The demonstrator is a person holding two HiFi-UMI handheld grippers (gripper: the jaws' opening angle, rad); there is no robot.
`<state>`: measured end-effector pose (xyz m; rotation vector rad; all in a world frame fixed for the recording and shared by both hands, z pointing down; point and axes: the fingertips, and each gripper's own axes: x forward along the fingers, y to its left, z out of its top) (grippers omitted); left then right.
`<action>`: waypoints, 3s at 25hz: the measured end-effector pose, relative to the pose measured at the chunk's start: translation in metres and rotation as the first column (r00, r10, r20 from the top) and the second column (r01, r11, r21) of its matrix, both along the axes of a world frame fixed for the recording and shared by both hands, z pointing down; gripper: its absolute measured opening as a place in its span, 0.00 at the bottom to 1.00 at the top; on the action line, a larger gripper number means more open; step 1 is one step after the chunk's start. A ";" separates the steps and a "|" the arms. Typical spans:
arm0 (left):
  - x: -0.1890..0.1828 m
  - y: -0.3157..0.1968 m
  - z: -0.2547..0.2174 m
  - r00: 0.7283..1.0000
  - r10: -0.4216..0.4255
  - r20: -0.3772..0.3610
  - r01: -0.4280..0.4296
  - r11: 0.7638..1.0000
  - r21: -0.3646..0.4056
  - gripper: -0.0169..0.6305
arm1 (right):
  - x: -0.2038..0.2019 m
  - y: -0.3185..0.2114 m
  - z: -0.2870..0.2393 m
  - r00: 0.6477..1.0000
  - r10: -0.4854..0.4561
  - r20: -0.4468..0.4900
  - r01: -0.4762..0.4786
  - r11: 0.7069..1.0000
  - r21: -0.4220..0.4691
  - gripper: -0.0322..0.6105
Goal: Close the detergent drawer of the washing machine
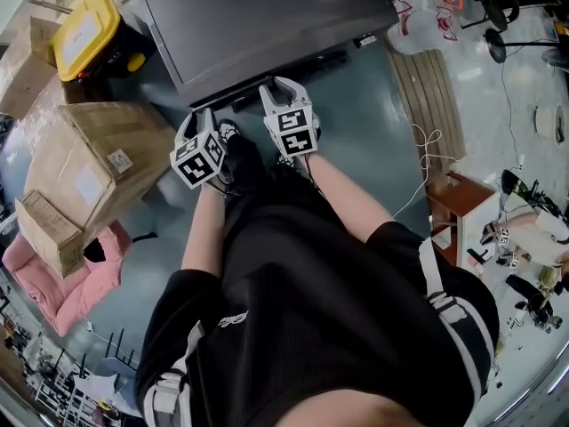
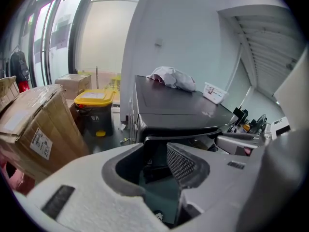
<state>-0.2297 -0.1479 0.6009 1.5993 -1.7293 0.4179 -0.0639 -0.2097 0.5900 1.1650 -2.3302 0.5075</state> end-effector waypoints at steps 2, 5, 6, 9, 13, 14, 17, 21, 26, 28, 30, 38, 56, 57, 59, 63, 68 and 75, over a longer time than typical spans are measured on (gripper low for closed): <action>0.000 0.000 0.000 1.000 -0.016 -0.006 0.016 1.000 0.000 0.26 | 0.000 0.000 0.000 1.000 0.015 -0.005 -0.015 1.000 -0.005 0.22; 0.000 0.001 0.000 0.999 -0.029 -0.015 0.029 1.000 -0.003 0.26 | 0.000 0.000 0.000 0.999 0.031 -0.006 -0.031 0.999 -0.012 0.21; 0.000 0.001 0.000 0.999 -0.031 -0.019 0.031 1.000 -0.002 0.26 | 0.000 0.000 0.000 0.999 0.034 -0.005 -0.034 0.999 -0.013 0.21; 0.000 0.000 0.001 0.999 -0.032 -0.025 0.032 0.999 -0.001 0.26 | -0.001 -0.001 0.000 0.999 0.042 -0.007 -0.043 0.999 -0.012 0.21; 0.001 -0.001 0.001 1.000 -0.026 -0.006 0.026 1.000 -0.015 0.26 | 0.000 -0.001 0.001 0.998 0.066 -0.009 -0.066 0.998 -0.010 0.20; 0.001 -0.001 0.001 1.000 -0.021 0.002 0.021 1.000 -0.017 0.26 | 0.000 0.000 0.001 0.998 0.068 -0.008 -0.068 0.998 -0.011 0.20; 0.000 -0.002 0.001 1.000 -0.014 0.027 0.014 1.000 -0.013 0.26 | 0.000 -0.001 0.001 0.998 0.059 -0.003 -0.059 0.998 -0.016 0.20; -0.001 -0.002 0.000 0.999 -0.030 0.043 0.031 0.999 -0.008 0.26 | -0.001 -0.002 0.000 0.998 0.059 0.002 -0.059 0.998 -0.016 0.20; -0.001 -0.002 0.001 0.999 -0.030 0.045 0.030 0.999 -0.010 0.26 | -0.002 -0.002 0.001 0.998 0.057 0.006 -0.057 0.998 -0.018 0.20; -0.001 -0.002 0.001 0.999 -0.028 0.047 0.029 1.000 -0.010 0.26 | -0.002 -0.002 0.001 0.998 0.055 0.006 -0.055 0.998 -0.018 0.20; -0.001 -0.002 0.001 0.999 -0.026 0.047 0.026 1.000 -0.009 0.26 | -0.002 -0.002 0.002 0.999 0.054 0.005 -0.054 0.998 -0.018 0.20; -0.001 -0.003 -0.001 0.998 -0.024 0.051 0.024 1.000 -0.009 0.26 | -0.002 -0.003 0.000 0.999 0.043 -0.003 -0.043 0.999 -0.021 0.21; -0.004 -0.004 0.001 0.999 -0.023 0.028 0.023 1.000 -0.021 0.29 | -0.003 -0.004 0.003 0.996 0.090 -0.007 -0.090 0.996 -0.028 0.21; -0.005 -0.004 0.002 0.999 -0.027 0.024 0.028 0.999 -0.023 0.30 | -0.003 -0.004 0.003 0.995 0.097 -0.006 -0.097 0.995 -0.031 0.21; -0.006 -0.004 0.002 0.999 -0.033 0.022 0.033 0.999 -0.024 0.32 | -0.003 -0.003 0.003 0.994 0.109 -0.005 -0.109 0.993 -0.038 0.21; -0.006 -0.004 0.002 0.999 -0.041 0.015 0.042 0.999 -0.024 0.32 | -0.003 -0.004 0.003 0.993 0.121 -0.011 -0.121 0.992 -0.046 0.20; -0.007 -0.006 0.004 0.998 -0.067 -0.012 0.067 0.998 0.000 0.31 | -0.001 -0.007 0.011 0.989 0.145 -0.006 -0.145 0.987 -0.067 0.20; -0.013 -0.011 0.011 0.996 -0.088 -0.028 0.088 0.996 -0.008 0.31 | -0.002 -0.015 0.008 0.982 0.185 0.021 -0.183 0.980 -0.076 0.22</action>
